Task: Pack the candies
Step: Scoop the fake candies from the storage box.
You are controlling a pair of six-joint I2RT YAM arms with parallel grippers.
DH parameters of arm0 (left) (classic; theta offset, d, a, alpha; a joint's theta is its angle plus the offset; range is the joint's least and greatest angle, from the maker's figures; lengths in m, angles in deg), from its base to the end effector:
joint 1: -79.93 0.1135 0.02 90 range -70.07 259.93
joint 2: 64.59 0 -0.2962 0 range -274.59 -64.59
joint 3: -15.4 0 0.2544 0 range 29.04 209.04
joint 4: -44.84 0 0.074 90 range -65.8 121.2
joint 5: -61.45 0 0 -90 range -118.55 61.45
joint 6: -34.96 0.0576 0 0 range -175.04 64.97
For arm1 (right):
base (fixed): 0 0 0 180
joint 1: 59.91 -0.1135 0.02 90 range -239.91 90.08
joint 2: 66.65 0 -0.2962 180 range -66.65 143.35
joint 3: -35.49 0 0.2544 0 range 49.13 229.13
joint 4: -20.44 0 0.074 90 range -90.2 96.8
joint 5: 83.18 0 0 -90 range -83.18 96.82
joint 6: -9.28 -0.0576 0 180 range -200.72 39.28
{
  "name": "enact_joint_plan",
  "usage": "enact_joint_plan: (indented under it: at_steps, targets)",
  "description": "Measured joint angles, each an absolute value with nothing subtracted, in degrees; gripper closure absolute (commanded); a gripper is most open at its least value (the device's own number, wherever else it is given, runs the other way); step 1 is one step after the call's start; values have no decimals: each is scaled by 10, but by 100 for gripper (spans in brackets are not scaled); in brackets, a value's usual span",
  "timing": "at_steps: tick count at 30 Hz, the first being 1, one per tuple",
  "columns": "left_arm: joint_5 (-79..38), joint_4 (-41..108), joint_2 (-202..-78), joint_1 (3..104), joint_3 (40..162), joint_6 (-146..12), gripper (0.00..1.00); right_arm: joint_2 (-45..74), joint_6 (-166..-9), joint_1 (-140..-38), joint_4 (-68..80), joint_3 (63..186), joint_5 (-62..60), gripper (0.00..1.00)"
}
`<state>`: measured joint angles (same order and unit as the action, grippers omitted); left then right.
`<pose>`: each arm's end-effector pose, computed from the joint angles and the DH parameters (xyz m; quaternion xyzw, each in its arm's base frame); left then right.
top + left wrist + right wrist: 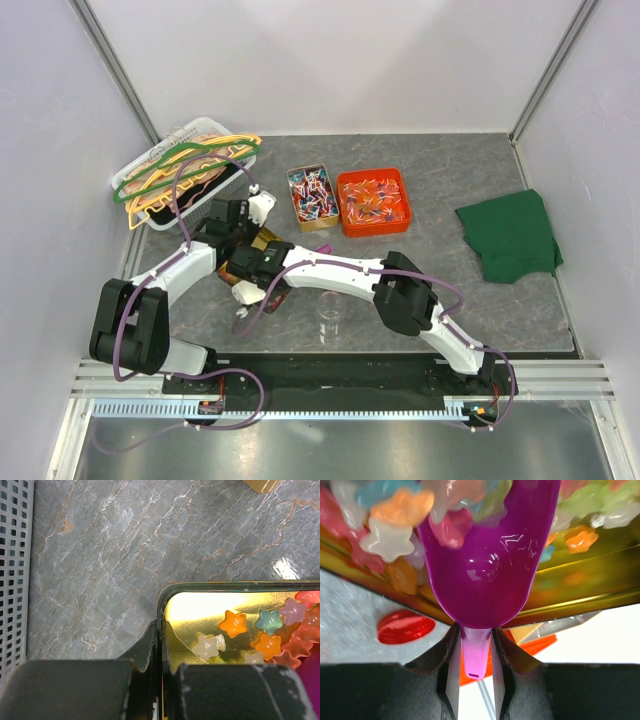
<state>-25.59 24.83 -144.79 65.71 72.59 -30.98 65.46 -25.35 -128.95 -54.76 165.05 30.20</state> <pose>0.2900 -0.0766 0.2162 0.3103 0.8628 0.0106 0.3990 0.2001 0.4584 0.1979 -0.8512 0.4732 -0.1876 0.1277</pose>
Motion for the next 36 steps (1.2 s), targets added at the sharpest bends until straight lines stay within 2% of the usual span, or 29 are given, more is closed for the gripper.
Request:
enact_joint_plan:
  at_steps: [18,36]
  targets:
    - [-250,201,-1448,664,742,-334,98,669,-330,-1288,-581,1701,239,100]
    - [-251,201,-1440,664,736,-335,98,641,-433,-1253,-528,1679,95,100]
